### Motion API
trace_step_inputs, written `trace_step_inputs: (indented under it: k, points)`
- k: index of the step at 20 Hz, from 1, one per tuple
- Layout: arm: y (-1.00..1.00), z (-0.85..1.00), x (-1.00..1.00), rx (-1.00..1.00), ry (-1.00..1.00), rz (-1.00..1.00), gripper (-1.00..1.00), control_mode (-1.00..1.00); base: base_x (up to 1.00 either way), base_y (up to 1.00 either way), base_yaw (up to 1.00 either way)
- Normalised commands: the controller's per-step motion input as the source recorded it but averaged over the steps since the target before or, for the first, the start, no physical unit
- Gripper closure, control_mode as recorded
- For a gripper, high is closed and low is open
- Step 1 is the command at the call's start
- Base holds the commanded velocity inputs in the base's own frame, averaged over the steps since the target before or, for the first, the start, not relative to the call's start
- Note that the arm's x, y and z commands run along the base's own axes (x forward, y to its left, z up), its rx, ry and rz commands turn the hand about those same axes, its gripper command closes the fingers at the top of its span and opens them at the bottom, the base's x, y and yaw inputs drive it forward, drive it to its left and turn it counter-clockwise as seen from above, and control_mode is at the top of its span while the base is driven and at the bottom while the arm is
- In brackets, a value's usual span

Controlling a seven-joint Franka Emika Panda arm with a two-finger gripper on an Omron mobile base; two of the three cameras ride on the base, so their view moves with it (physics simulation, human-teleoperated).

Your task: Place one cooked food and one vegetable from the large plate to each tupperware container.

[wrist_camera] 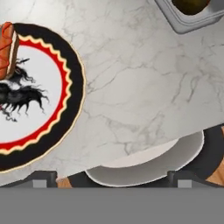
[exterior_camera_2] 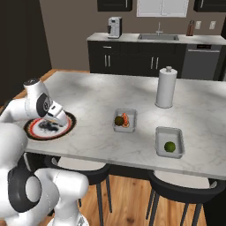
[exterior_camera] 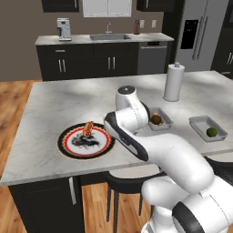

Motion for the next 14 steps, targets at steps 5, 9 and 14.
trace_step_inputs:
  k: [5, 9, 14]
  points:
    - [0.43, 0.14, 0.4, 0.06, 0.0, 0.07, -1.0, -1.0, 0.0, 0.0, 0.0]
    - [0.19, 0.12, 0.16, 0.09, -0.03, 0.08, -1.0, -1.0, 0.0, 0.0, 0.0]
    - [0.35, -0.01, 0.01, 0.03, -0.11, 0.01, -1.0, -1.0, 0.0, 0.0, 0.0]
